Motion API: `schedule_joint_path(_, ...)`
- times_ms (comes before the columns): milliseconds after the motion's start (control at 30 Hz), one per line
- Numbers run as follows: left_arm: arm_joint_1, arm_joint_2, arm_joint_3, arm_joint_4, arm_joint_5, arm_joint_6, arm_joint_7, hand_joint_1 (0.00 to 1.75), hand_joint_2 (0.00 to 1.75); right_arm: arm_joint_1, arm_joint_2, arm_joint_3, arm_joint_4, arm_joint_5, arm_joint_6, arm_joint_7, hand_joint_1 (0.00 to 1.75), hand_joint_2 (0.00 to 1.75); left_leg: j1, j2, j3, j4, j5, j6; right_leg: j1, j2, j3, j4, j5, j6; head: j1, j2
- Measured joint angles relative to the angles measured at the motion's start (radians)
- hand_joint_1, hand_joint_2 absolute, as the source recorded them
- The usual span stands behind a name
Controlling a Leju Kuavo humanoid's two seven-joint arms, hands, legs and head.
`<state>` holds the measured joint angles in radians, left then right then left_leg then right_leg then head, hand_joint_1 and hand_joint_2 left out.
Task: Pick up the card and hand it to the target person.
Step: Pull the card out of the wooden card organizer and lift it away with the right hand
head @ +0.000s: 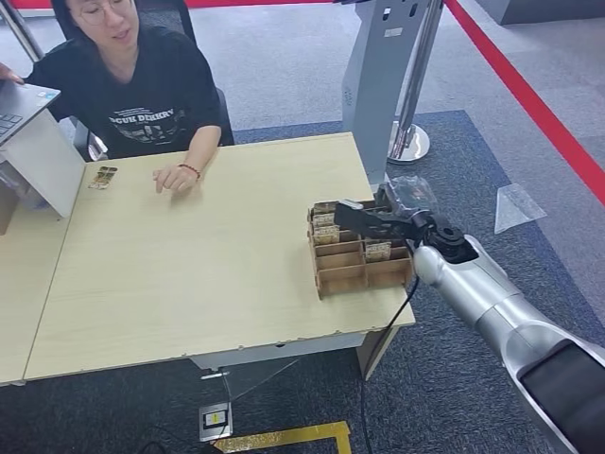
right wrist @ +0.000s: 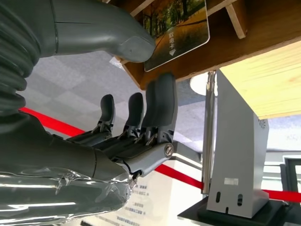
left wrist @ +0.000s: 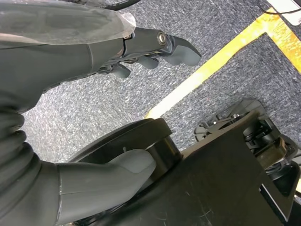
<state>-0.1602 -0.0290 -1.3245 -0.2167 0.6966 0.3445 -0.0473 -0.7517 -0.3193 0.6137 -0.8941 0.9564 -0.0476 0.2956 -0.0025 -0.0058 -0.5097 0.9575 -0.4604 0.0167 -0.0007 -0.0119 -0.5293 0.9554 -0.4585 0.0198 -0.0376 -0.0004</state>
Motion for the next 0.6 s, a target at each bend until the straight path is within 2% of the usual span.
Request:
schedule_joint_path(100, 0.0, 0.0, 0.0, 0.0, 0.0, 0.0, 0.0, 0.0, 1.75, 0.0, 0.0, -0.002, 0.0, 0.0, 0.003, 0.0, 0.88, 1.75, 0.0, 0.0, 0.0, 0.0, 0.0, 0.0, 0.0, 0.0, 0.0, 0.0, 0.0, 0.0, 0.0, 0.0)
schedule_joint_path(600, 0.0, 0.0, 0.0, 0.0, 0.001, 0.001, 0.0, 0.0, 1.75, 0.0, 0.0, -0.003, 0.0, 0.001, 0.006, -0.001, 0.92, 1.75, 0.0, 0.0, 0.0, 0.0, 0.0, 0.0, 0.0, 0.0, 0.0, 0.0, 0.0, 0.0, 0.0, 0.0)
